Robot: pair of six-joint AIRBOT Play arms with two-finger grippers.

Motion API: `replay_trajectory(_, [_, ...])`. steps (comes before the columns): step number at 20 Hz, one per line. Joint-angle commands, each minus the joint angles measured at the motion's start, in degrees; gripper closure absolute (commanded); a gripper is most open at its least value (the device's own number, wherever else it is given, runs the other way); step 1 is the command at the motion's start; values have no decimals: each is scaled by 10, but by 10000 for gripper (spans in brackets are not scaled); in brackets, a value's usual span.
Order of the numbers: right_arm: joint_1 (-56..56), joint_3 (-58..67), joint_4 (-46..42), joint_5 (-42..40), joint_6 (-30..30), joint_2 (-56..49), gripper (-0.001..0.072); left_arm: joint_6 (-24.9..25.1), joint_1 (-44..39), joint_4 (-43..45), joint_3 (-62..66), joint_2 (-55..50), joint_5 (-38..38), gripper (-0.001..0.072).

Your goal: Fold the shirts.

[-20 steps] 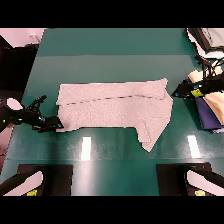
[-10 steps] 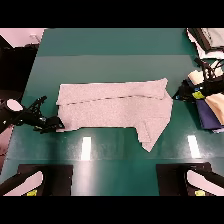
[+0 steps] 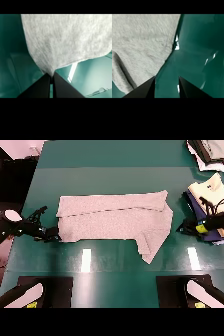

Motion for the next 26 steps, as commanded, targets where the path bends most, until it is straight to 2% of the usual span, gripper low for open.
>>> replay_trajectory(1, [-16,-71,13,-31,-4,-4,387,3,0,0,23,10,-9,685])
replay_trajectory(4, [17,-95,62,-54,-19,-47,387,3,0,1,32,13,-10,685])
replay_trajectory(10, [85,-65,64,-115,-12,-82,390,3,0,6,32,13,-10,685])
replay_trajectory(11, [85,-61,64,-120,-12,-82,426,3,0,6,32,13,-9,685])
replay_trajectory(12, [85,-59,63,-124,-12,-82,503,3,0,6,32,13,-8,685])
replay_trajectory(13, [85,-58,62,-126,-13,-82,635,3,0,6,32,13,-8,685])
replay_trajectory(14, [85,-58,59,-126,-17,-82,699,3,0,6,32,13,-8,685])
replay_trajectory(16, [85,-58,58,-118,-20,-75,700,14,0,14,32,13,-13,685])
replay_trajectory(18, [72,-56,53,-87,-21,-43,701,9,0,62,33,29,-30,687])
replay_trajectory(21, [41,-32,-30,31,-18,35,702,-2,0,132,38,102,-83,687])
replay_trajectory(24, [8,-14,-65,129,-17,111,703,3,0,101,38,181,-145,686])
replay_trajectory(26, [5,-10,-65,126,-11,152,702,3,0,77,38,198,-168,686])
